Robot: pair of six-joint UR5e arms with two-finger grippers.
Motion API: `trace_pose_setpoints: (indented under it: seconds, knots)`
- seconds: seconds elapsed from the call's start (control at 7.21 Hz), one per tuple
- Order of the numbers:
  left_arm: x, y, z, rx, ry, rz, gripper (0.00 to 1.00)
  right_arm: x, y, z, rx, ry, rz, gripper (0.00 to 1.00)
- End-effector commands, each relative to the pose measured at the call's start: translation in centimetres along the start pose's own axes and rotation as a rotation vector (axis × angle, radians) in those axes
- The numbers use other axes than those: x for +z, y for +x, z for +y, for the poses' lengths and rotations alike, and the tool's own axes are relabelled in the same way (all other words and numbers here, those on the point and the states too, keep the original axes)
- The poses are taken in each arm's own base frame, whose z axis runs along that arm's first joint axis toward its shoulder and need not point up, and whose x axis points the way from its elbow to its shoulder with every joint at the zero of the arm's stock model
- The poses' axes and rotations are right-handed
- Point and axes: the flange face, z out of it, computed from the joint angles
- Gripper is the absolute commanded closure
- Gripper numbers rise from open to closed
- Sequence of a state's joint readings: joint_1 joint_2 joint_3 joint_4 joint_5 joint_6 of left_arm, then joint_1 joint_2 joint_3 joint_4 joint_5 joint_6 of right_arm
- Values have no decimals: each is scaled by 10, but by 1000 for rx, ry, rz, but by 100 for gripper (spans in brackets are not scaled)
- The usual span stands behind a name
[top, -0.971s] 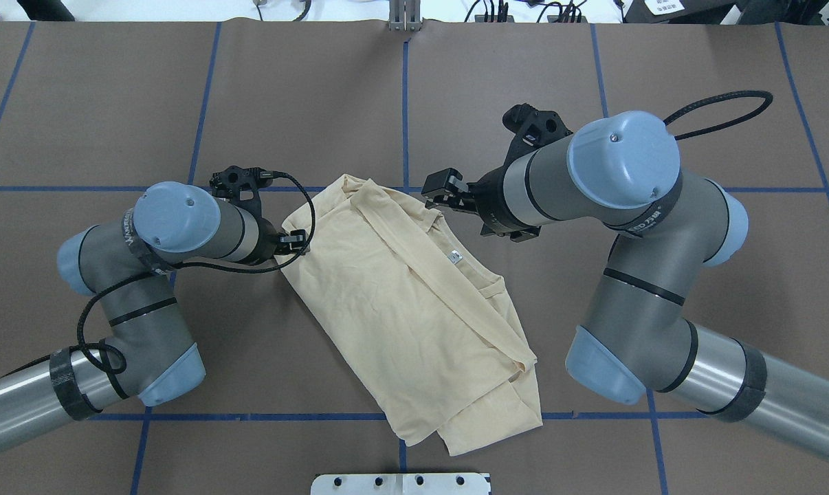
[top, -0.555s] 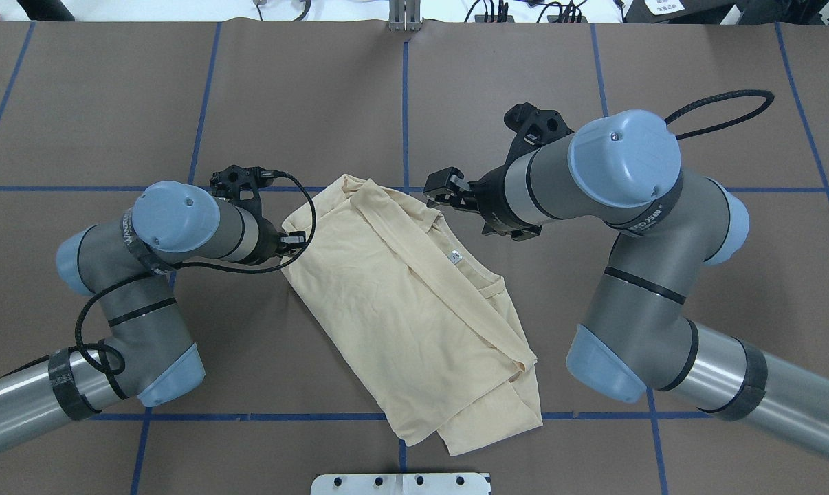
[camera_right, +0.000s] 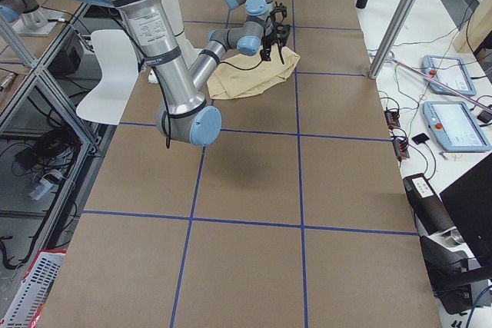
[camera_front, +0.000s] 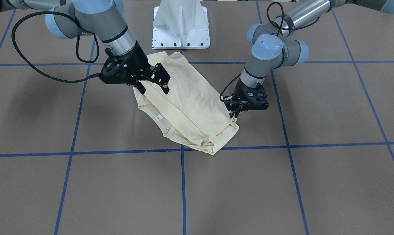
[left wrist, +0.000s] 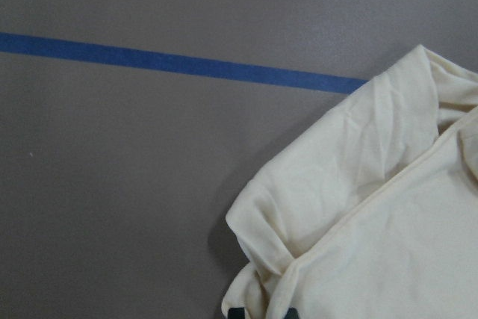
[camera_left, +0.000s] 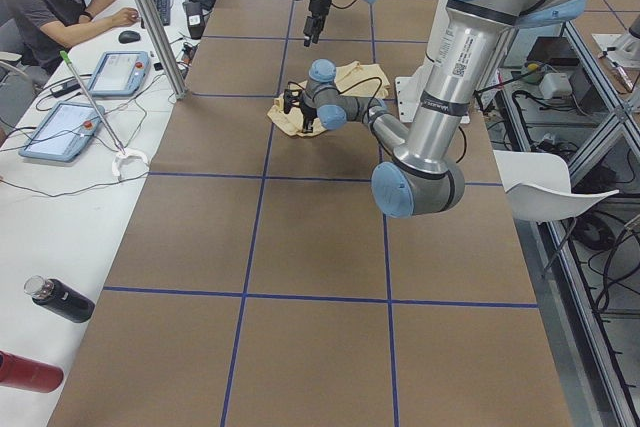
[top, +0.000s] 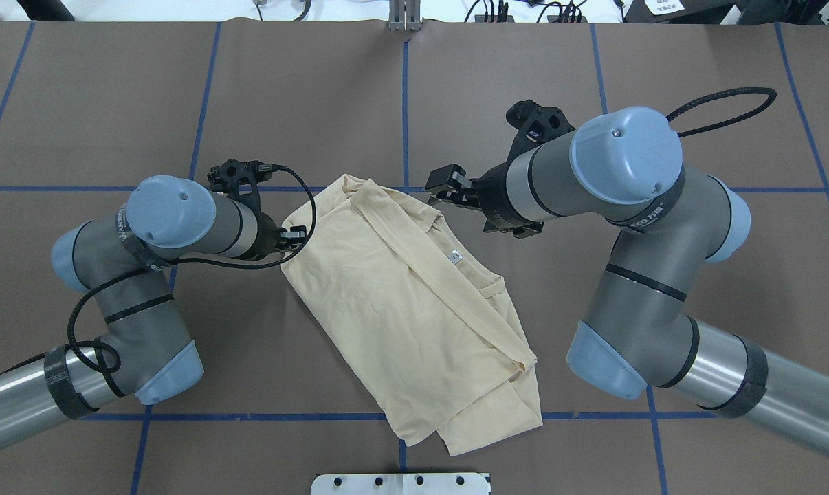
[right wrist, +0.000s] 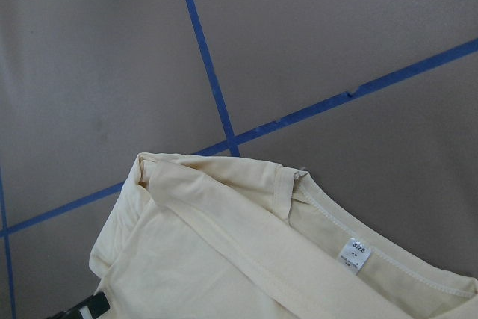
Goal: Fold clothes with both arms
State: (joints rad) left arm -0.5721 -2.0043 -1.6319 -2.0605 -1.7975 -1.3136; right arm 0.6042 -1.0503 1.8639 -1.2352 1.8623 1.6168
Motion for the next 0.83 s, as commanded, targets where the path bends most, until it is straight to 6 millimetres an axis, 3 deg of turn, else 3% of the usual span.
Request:
trace_pose_setpoints:
  seconds: [0.0,0.42,0.69]
  knots:
    - [-2,-2,-7,-9,9,-2,100,-1,0,-2,2,3,1,0]
    - [-5,-7,-21,-22,26,-9,100,-2,1,-7,6,11,3,0]
    - [8,-19,-43,-45,43,-48,100,0,3,-9,8,15,7,0]
